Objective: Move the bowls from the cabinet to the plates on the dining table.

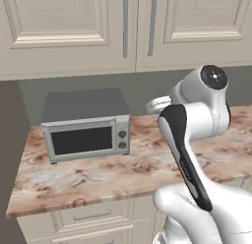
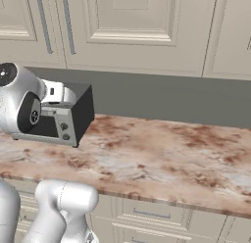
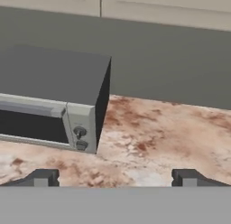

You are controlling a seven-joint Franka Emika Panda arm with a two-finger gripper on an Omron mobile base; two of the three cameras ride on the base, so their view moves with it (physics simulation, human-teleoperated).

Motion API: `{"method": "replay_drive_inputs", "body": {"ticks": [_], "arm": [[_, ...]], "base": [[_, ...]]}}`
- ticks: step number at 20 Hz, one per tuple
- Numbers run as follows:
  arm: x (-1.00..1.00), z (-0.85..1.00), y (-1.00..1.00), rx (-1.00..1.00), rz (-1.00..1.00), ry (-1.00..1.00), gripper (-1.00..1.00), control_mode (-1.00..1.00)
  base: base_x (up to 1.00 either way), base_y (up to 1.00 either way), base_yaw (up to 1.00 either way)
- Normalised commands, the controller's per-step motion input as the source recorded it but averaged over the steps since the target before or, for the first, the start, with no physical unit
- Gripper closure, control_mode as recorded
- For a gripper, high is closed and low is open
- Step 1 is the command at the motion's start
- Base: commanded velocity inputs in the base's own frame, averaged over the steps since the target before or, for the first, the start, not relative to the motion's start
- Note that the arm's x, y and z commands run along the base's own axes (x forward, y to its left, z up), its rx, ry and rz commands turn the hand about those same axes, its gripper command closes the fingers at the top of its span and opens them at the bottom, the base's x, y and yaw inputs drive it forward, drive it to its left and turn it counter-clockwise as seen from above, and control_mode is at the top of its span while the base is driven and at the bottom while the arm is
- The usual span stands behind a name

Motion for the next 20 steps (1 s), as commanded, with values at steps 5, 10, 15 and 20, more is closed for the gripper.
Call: {"method": "replay_drive_inputs", "body": {"ticks": [5, 10, 15, 20], "arm": [[0.00, 0.21, 0.27, 0.00, 0.00, -0.10, -1.00, -1.00], [-0.36, 0.14, 0.09, 0.01, 0.00, -0.02, -1.00, -1.00], [-0.47, 0.16, 0.00, 0.01, 0.01, 0.00, -1.00, -1.00], [-0.53, 0.23, 0.01, 0.01, 0.01, 0.00, -1.00, -1.00]], "base": [[0.00, 0.00, 0.00], [0.00, 0.00, 0.00], [0.00, 0.00, 0.00], [0.00, 0.00, 0.00]]}}
